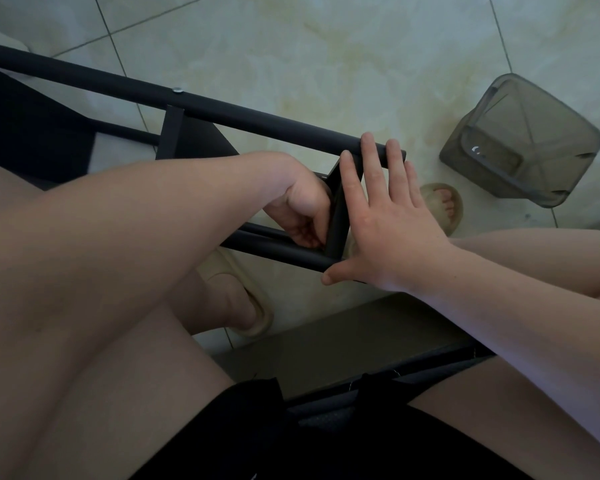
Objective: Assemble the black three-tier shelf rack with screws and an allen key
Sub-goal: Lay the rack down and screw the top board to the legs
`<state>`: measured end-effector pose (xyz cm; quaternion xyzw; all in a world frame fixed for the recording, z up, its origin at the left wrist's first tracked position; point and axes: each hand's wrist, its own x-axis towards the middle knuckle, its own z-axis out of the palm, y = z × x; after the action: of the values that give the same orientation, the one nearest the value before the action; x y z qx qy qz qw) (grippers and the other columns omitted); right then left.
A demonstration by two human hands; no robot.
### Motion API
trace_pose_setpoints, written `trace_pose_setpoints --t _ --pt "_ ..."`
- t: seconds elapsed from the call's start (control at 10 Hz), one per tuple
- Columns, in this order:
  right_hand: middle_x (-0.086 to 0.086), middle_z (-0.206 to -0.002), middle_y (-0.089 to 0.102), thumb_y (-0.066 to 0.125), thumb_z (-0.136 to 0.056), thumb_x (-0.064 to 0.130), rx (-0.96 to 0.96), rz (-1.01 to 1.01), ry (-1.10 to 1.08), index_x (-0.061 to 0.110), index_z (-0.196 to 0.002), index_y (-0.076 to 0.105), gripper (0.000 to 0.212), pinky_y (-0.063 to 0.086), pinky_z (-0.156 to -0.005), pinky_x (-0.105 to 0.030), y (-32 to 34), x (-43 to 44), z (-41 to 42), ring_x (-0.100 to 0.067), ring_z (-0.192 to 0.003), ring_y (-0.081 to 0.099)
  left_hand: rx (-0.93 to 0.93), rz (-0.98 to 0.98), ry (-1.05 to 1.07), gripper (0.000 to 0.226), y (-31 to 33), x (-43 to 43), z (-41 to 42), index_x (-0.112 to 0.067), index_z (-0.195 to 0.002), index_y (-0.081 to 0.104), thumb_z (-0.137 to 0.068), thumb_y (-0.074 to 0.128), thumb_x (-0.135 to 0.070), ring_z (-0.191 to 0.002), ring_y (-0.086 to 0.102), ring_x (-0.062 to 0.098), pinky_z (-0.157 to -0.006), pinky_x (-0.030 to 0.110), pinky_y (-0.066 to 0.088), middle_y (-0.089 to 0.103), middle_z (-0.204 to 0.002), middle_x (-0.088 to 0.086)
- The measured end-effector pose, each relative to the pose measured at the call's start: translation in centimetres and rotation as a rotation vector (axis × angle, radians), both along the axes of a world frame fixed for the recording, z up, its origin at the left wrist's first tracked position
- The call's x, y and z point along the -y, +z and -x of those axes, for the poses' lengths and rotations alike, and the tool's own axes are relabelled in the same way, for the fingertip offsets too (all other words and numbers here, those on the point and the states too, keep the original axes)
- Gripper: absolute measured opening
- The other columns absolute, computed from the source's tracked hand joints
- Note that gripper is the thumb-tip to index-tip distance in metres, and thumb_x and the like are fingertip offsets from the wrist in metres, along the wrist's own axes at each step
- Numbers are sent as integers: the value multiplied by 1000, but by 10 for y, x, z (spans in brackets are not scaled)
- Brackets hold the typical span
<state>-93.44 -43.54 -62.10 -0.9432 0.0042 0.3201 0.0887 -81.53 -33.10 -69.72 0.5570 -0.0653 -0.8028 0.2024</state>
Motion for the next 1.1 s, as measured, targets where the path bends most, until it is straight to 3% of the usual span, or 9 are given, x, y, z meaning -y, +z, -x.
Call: trace_pose_setpoints --t 0.3,0.4,0.6,0.8,1.0,1.1 --pt "-17 -158 -40 71 -62 84 -7 5 1 10 -155 -28 154 -13 -123 -53 1 0 -1 -44 -147 -32 -28 12 42 43 -1 -3 1 5 -134 55 -91 53 10 -105 60 26 -87 32 52 62 -119 17" --pt "-18 -159 -39 72 -62 83 -6 6 -3 10 -156 -27 154 -12 -123 -54 2 0 -2 -45 -147 -32 -1 -11 -37 35 -1 -2 -2 0 -128 61 -93 59 -2 -90 60 18 -82 28 49 63 -107 10" --pt "-18 -158 -40 71 -62 83 -14 11 -1 10 -155 -28 155 -11 -124 -54 2 -1 -2 -45 -147 -32 60 -45 -36 18 -2 0 -1 -4 -109 67 -92 61 -2 -76 60 14 -71 23 51 65 -87 6" --pt "-17 -158 -40 71 -61 84 -14 2 0 11 -155 -28 155 -13 -123 -54 2 -1 -1 -45 -147 -33 74 -34 -19 34 0 3 1 5 -126 61 -92 57 5 -79 61 16 -75 27 52 62 -103 14" --pt "-18 -158 -40 71 -62 83 -8 4 0 10 -155 -27 154 -13 -123 -53 2 -1 -1 -45 -147 -33 74 -30 -19 27 0 2 0 1 -116 65 -91 58 5 -76 63 16 -71 25 54 66 -91 10" --pt "-18 -159 -39 72 -62 83 -4 6 -1 11 -155 -27 154 -13 -123 -53 3 0 -2 -44 -147 -32 91 -35 -70 23 -1 1 -4 -4 -115 68 -92 62 -5 -82 65 15 -76 26 53 70 -94 6"
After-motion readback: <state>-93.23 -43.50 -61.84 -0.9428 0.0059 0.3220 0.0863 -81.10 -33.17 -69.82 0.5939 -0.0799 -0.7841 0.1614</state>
